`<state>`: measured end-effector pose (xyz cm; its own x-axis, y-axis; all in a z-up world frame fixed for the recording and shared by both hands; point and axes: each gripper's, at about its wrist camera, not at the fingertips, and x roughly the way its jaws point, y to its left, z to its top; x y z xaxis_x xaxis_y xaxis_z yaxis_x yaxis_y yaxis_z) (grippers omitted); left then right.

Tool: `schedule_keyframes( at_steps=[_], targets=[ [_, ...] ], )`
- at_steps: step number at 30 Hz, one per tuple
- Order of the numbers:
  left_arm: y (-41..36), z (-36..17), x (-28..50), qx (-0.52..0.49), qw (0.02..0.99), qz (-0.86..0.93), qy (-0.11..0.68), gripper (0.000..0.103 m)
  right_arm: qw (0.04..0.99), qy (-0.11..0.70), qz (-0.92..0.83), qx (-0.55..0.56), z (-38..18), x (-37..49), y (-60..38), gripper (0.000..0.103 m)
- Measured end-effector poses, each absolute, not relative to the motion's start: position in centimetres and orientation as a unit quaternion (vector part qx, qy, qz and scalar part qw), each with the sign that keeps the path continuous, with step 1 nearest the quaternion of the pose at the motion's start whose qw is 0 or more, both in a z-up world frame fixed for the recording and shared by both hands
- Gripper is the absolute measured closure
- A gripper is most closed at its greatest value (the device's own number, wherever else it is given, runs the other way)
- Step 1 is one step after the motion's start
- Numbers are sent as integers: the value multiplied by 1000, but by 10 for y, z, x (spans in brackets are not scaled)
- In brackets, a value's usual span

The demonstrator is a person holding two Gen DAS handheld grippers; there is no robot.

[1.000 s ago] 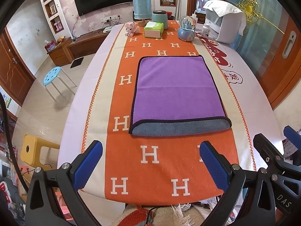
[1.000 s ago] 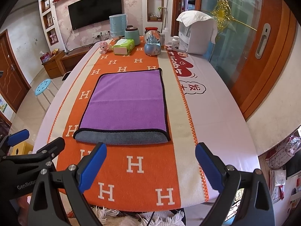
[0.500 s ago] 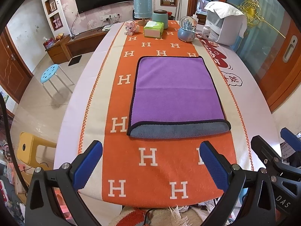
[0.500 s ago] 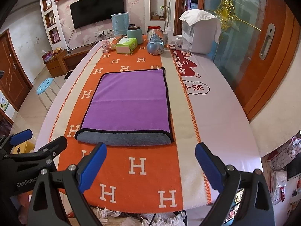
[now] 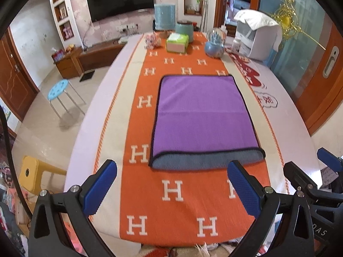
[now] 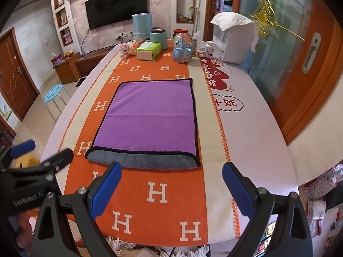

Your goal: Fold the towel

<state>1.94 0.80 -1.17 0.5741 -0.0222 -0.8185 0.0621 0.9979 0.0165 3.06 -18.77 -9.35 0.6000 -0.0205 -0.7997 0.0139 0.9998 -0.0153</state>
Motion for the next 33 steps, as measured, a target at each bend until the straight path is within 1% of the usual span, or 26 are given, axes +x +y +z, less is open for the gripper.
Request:
schedule_keyframes(
  at_steps=[2, 6, 9, 13, 16, 18, 19, 21, 25, 29, 33],
  targets=[
    [10, -10, 22, 29, 893, -27, 449, 1, 896, 443, -8, -13, -93, 32, -186, 12],
    [12, -10, 28, 35, 896, -53, 439, 1, 902, 431, 5, -15, -93, 34, -189, 12],
    [18, -19, 38, 16, 887, -89, 453, 1, 903, 429, 17, -9, -96, 37, -195, 13],
    [32, -34, 46, -28, 881, -111, 460, 1, 901, 432, 32, -11, -103, 44, -201, 20],
    [45, -48, 54, -62, 875, -124, 463, 1, 900, 433, 36, -16, -111, 49, -204, 21],
    [53, -55, 57, -67, 877, -118, 462, 1, 899, 436, 39, -19, -117, 52, -206, 22],
    [55, -58, 58, -64, 878, -114, 460, 1, 898, 438, 40, -20, -120, 54, -207, 24],
    [58, -63, 60, -43, 884, -110, 452, 5, 896, 441, 45, -22, -128, 58, -209, 27],
    [59, -72, 65, -12, 887, -120, 446, 5, 892, 448, 54, -24, -142, 65, -216, 32],
    [59, -87, 77, -4, 874, -133, 468, 5, 888, 455, 63, -21, -157, 72, -223, 35],
    [52, -110, 89, 37, 856, -153, 492, 5, 888, 453, 77, -25, -171, 76, -232, 35]
  ],
)
